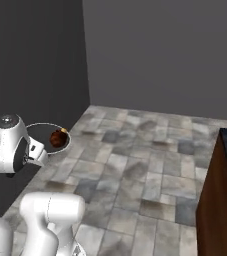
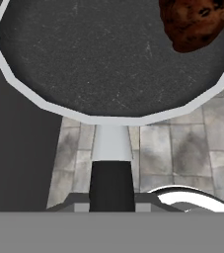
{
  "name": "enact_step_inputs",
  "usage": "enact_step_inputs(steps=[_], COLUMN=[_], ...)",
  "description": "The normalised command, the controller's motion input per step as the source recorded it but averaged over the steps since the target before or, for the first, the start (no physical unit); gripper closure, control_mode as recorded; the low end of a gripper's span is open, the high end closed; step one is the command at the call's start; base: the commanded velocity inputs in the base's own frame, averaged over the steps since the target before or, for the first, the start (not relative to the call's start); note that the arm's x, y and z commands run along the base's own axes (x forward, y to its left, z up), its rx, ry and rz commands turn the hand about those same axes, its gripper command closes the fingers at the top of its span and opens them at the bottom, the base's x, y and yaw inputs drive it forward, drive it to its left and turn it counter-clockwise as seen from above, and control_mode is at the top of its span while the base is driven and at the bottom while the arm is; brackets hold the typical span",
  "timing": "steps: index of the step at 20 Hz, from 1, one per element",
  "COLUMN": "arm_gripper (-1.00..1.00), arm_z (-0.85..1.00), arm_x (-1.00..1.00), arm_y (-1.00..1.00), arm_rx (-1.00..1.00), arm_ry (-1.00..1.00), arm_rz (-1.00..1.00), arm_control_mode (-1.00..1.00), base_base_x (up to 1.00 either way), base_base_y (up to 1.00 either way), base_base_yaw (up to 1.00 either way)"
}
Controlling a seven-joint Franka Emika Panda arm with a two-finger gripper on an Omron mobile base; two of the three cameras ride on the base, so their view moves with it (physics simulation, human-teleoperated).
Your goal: Pick up the pan with the steak in it and place it on the dining table. Then place the steak on the plate.
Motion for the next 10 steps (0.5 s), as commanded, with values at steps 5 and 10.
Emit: enact_step_inputs(steps=[5, 10], arm_gripper=[1.0, 1.0], arm_z=[0.0, 0.0], arm_x=[0.0, 0.0], arm_y=[0.0, 0.0], arm_rx=[0.0, 0.0], arm_ry=[0.0, 0.0], arm_rz=[0.0, 0.0], arm_control_mode=[1.0, 1.0], base_base_x=[1.0, 1.0], base_base_y=[0.28, 0.31], base_base_yaw=[-0.12, -0.11])
